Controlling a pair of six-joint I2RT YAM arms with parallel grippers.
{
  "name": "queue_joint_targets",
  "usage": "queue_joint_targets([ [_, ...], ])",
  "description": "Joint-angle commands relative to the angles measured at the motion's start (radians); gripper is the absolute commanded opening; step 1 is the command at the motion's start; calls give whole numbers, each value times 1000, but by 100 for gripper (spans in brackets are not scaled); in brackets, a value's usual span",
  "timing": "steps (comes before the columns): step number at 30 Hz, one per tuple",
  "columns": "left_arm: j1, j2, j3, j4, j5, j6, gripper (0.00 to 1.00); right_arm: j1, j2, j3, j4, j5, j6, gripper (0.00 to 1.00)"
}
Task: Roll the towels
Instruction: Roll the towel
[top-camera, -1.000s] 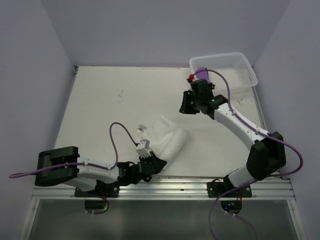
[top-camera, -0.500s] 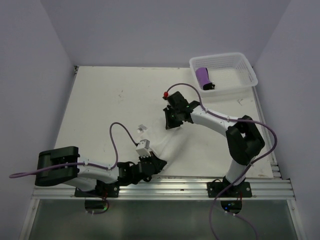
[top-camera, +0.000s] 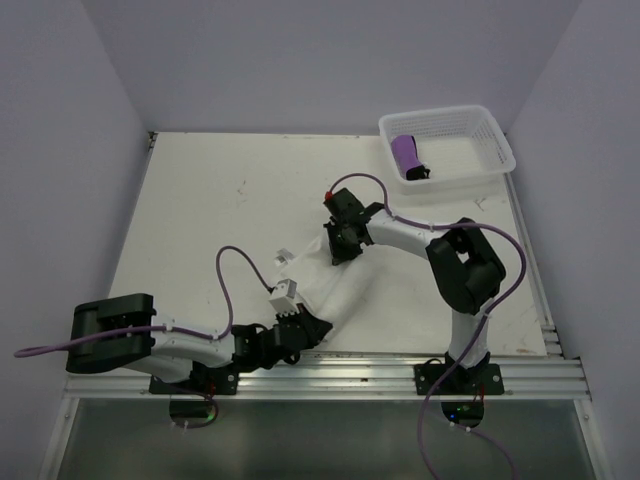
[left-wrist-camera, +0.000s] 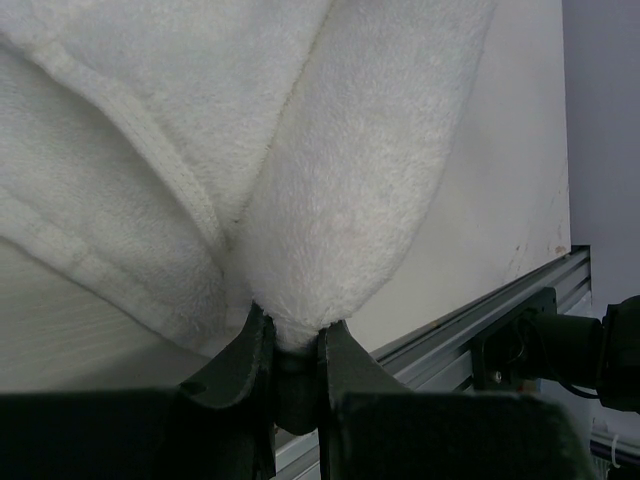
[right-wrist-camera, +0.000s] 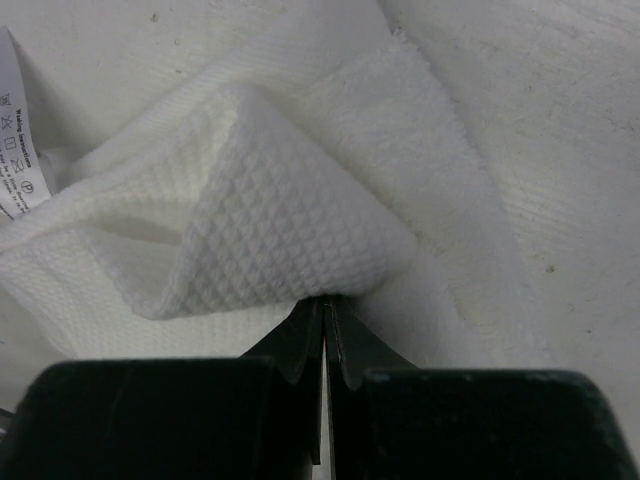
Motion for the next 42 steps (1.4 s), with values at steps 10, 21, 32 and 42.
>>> queue_joint_targets([
  [10, -13, 2, -171, 106, 123, -113, 0, -35, 37, 98, -31, 62, -7, 4],
  [21, 28, 66, -176, 218, 192, -49, 0, -40, 31, 167, -73, 26, -27, 24],
  [32, 84, 129, -165, 295, 278, 1, 0, -40, -208, 173, -132, 43, -56, 44],
  [42, 110, 177, -136, 312, 328, 30, 0, -40, -444, -32, -157, 90, -45, 30],
])
